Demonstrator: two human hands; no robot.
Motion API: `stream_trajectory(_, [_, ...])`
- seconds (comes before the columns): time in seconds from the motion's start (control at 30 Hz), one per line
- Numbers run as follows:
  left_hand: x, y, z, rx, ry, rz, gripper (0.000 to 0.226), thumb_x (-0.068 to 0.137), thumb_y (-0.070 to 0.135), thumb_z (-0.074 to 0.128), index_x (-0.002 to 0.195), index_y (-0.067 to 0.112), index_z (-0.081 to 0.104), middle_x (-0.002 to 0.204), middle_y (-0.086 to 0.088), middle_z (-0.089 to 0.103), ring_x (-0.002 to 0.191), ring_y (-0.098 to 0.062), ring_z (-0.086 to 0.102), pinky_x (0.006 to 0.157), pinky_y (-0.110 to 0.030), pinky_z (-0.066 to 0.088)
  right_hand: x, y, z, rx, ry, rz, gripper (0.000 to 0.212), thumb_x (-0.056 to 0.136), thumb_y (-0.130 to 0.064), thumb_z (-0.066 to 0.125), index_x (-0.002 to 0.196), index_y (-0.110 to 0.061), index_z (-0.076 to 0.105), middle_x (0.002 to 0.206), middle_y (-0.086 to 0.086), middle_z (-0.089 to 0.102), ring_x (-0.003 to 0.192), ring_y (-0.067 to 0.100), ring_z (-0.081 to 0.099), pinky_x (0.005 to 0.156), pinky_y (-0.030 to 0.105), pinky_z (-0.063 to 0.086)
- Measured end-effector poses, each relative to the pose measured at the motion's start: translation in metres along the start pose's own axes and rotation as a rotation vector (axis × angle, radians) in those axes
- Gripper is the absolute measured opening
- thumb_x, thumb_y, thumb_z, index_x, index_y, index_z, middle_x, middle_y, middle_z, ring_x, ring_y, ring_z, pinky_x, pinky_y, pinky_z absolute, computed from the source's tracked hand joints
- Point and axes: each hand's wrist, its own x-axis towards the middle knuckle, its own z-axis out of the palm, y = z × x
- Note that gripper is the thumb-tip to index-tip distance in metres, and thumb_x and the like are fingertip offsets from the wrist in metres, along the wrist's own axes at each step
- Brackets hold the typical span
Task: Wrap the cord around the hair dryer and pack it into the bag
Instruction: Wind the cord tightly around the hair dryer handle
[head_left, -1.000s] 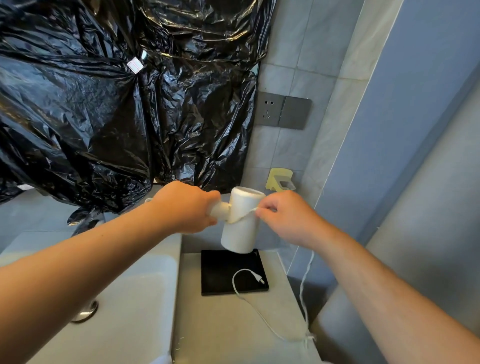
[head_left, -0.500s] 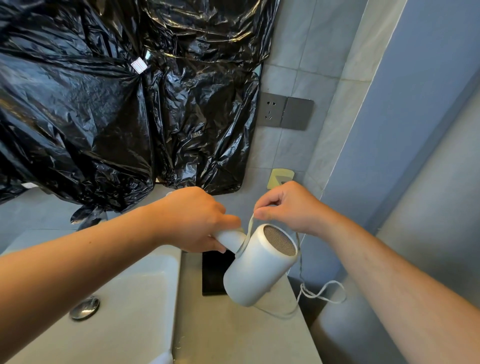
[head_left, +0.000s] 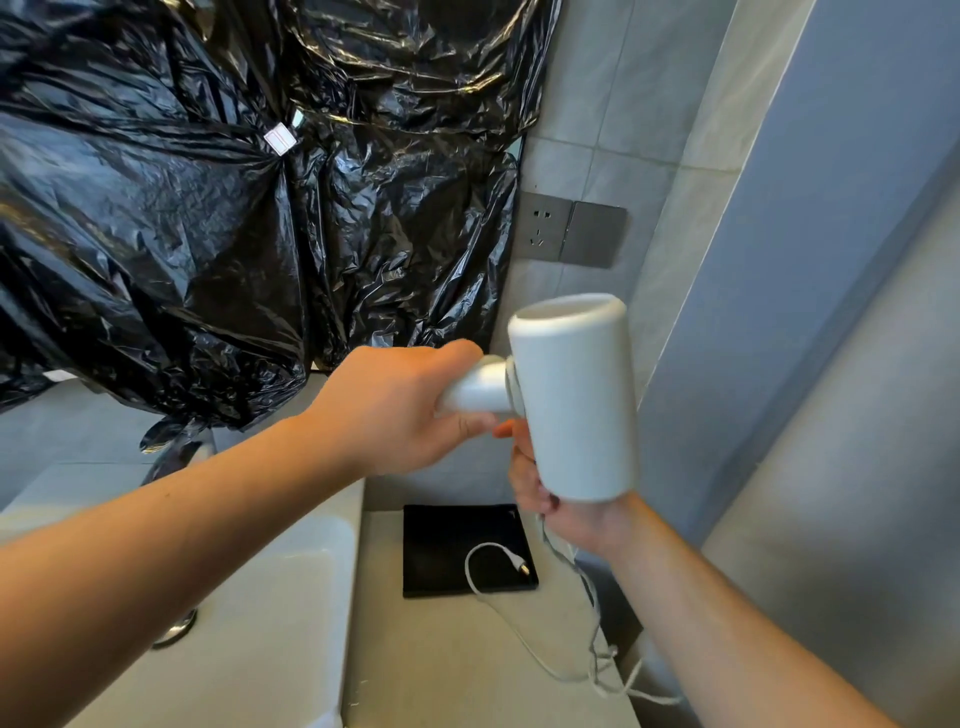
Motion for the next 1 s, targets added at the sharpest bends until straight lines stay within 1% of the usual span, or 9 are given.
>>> stream_trajectory(0.07, [0.003, 0.002, 0.002, 0.084, -0.049, -0.128, 0.055, 0.081, 0.07, 0.035, 0.108, 0.026, 0.052, 0.075, 0.006, 0.064, 0.065, -0.025, 0.063, 0.054, -0.033, 0.049, 0.003, 0.006, 0.012, -0.2, 0.056, -0.053, 0.017, 0.096, -0.02, 0.05, 0.098, -0.008, 0.061, 0.049, -0.003, 0.034, 0.04, 0.007, 0.023, 0.038, 0.021, 0.017])
stream_trajectory(0.13, [0.005, 0.001, 0.005, 0.152, -0.104, -0.212, 0.049, 0.084, 0.069, 0.039, 0.109, 0.027, 0.048, 0.075, 0.007, 0.061, 0.067, -0.023, 0.061, 0.054, -0.031, 0.044, 0.001, 0.011, 0.02, -0.31, 0.072, -0.069, 0.023, 0.099, -0.024, 0.045, 0.104, -0.008, 0.061, 0.053, -0.003, 0.033, 0.042, 0.007, 0.02, 0.041, 0.023, 0.013])
stream_trajectory(0.37, [0.009, -0.01, 0.013, 0.263, -0.238, -0.335, 0.043, 0.091, 0.064, 0.044, 0.109, 0.026, 0.042, 0.067, 0.01, 0.044, 0.06, -0.02, 0.049, 0.05, -0.03, 0.033, -0.008, 0.017, 0.035, -0.723, 0.2, -0.16, 0.025, 0.098, -0.02, 0.043, 0.091, -0.009, 0.065, 0.057, -0.002, 0.039, 0.048, 0.009, 0.034, 0.048, 0.022, 0.032])
stream_trajectory(0.5, [0.006, -0.018, 0.018, 0.397, -0.259, -0.272, 0.043, 0.091, 0.062, 0.047, 0.104, 0.021, 0.041, 0.069, 0.008, 0.044, 0.058, -0.022, 0.047, 0.049, -0.03, 0.032, -0.013, 0.0, 0.039, -1.064, 0.258, -0.251, 0.033, 0.094, -0.025, 0.047, 0.085, 0.002, 0.063, 0.065, 0.007, 0.043, 0.06, 0.017, 0.039, 0.056, 0.032, 0.031])
stream_trajectory(0.57, [0.004, -0.018, 0.021, 0.424, -0.303, -0.24, 0.044, 0.09, 0.061, 0.049, 0.105, 0.02, 0.042, 0.07, 0.006, 0.047, 0.059, -0.023, 0.048, 0.053, -0.031, 0.038, -0.016, -0.01, 0.04, -1.178, 0.248, -0.282, 0.036, 0.095, -0.027, 0.046, 0.072, -0.003, 0.061, 0.064, 0.006, 0.048, 0.062, 0.017, 0.042, 0.056, 0.032, 0.031])
stream_trajectory(0.67, [0.004, -0.015, 0.024, 0.469, -0.385, -0.185, 0.045, 0.09, 0.06, 0.05, 0.111, 0.021, 0.044, 0.074, 0.003, 0.053, 0.062, -0.023, 0.05, 0.055, -0.031, 0.038, -0.017, -0.019, 0.042, -1.414, 0.209, -0.278, 0.043, 0.096, -0.033, 0.045, 0.055, -0.02, 0.043, 0.058, -0.002, 0.044, 0.056, 0.015, 0.041, 0.049, 0.03, 0.028])
stream_trajectory(0.73, [0.004, -0.012, 0.025, 0.492, -0.455, -0.123, 0.043, 0.091, 0.059, 0.049, 0.113, 0.022, 0.045, 0.077, 0.003, 0.054, 0.065, -0.024, 0.053, 0.056, -0.032, 0.037, -0.018, -0.028, 0.044, -1.607, 0.175, -0.291, 0.042, 0.095, -0.036, 0.047, 0.055, -0.023, 0.042, 0.059, -0.003, 0.045, 0.057, 0.014, 0.043, 0.048, 0.031, 0.028])
stream_trajectory(0.87, [-0.001, -0.009, 0.027, 0.484, -0.586, 0.067, 0.042, 0.092, 0.058, 0.046, 0.118, 0.026, 0.048, 0.092, 0.0, 0.064, 0.082, -0.027, 0.065, 0.063, -0.033, 0.043, -0.02, -0.048, 0.048, -1.826, 0.076, -0.375, 0.024, 0.089, -0.039, 0.058, 0.076, -0.021, 0.064, 0.077, -0.003, 0.06, 0.078, 0.021, 0.055, 0.062, 0.032, 0.045])
stream_trajectory(1.0, [-0.005, -0.008, 0.025, 0.397, -0.6, 0.212, 0.043, 0.089, 0.065, 0.045, 0.114, 0.031, 0.051, 0.09, 0.001, 0.065, 0.079, -0.028, 0.063, 0.061, -0.031, 0.037, -0.017, -0.059, 0.045, -1.787, -0.04, -0.376, 0.014, 0.08, -0.039, 0.07, 0.073, -0.027, 0.066, 0.077, -0.01, 0.062, 0.084, 0.011, 0.059, 0.072, 0.032, 0.05])
